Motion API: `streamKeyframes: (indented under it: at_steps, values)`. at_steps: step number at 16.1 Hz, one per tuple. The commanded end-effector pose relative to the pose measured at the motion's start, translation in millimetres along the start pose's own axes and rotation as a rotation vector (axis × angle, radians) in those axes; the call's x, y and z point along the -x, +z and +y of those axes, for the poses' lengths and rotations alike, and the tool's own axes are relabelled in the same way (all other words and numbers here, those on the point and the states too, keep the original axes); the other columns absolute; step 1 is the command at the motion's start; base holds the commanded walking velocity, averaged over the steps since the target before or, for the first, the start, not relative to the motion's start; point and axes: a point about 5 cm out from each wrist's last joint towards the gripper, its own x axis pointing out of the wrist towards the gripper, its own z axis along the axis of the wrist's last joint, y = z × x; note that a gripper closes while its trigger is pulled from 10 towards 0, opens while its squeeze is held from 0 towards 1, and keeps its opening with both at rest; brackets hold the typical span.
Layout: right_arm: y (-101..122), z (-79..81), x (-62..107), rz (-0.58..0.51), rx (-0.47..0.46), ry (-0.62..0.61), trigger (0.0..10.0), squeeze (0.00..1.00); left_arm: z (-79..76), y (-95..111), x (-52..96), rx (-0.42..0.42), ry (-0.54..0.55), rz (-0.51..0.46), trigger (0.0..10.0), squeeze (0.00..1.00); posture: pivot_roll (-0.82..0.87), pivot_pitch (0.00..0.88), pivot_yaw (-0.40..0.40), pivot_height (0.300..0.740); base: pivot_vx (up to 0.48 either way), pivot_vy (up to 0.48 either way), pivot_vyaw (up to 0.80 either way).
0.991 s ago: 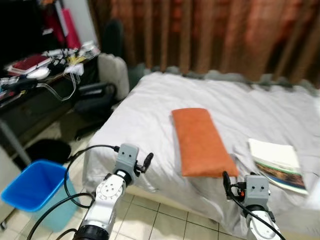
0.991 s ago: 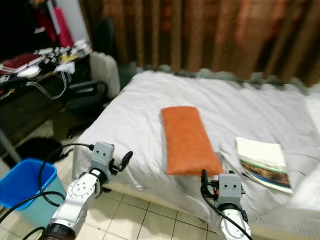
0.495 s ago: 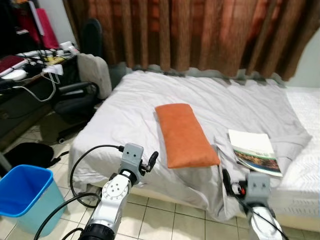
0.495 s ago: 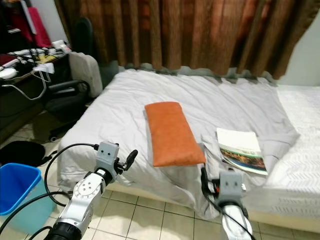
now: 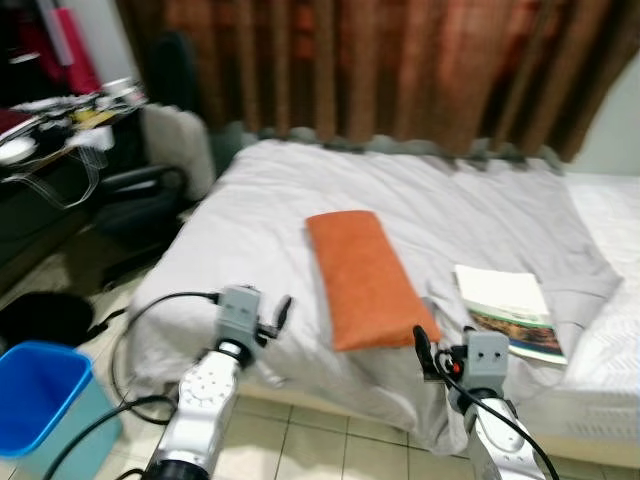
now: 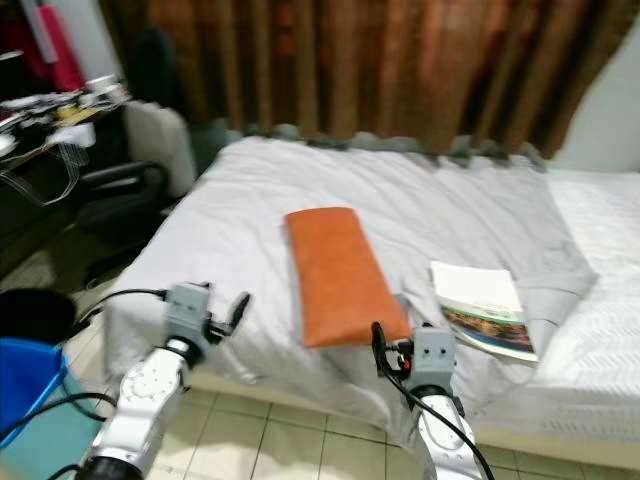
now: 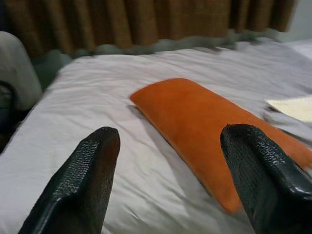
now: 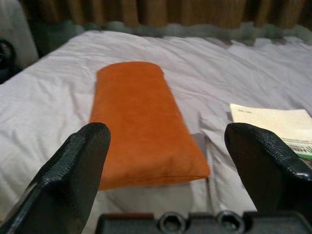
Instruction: Clean up the room
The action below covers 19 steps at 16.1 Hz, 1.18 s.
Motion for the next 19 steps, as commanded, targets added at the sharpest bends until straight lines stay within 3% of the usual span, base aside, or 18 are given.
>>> streamKeyframes:
  at_steps: [1, 8, 13, 19]
  values:
    - [-1.2, -1.0, -3.5, 0.009, 0.001, 0.009, 10.0, 0.0, -3.4, 6.9, -2.2, 0.003, -0.003, -0.021, 10.0, 0.0, 0.11, 0.016, -0.027, 0.74, 0.454, 0.0, 0.0]
    - [4.8, 11.6, -22.0, 0.007, -0.006, 0.07, 10.0, 0.0, 10.1, 8.2, 3.6, -0.016, 0.079, -0.019, 10.0, 0.0, 0.17, 0.012, -0.062, 0.74, 0.454, 0.0, 0.0]
    - [6.9, 13.6, -28.7, 0.012, 0.003, 0.082, 10.0, 0.0, 6.5, 9.7, 0.3, -0.04, 0.054, -0.011, 10.0, 0.0, 0.17, 0.005, -0.058, 0.74, 0.454, 0.0, 0.0]
    - [2.6, 8.8, -28.7, 0.033, 0.014, 0.058, 10.0, 0.0, 7.6, 9.1, -2.2, -0.045, 0.049, 0.002, 10.0, 0.0, 0.15, 0.018, -0.046, 0.74, 0.454, 0.0, -0.65]
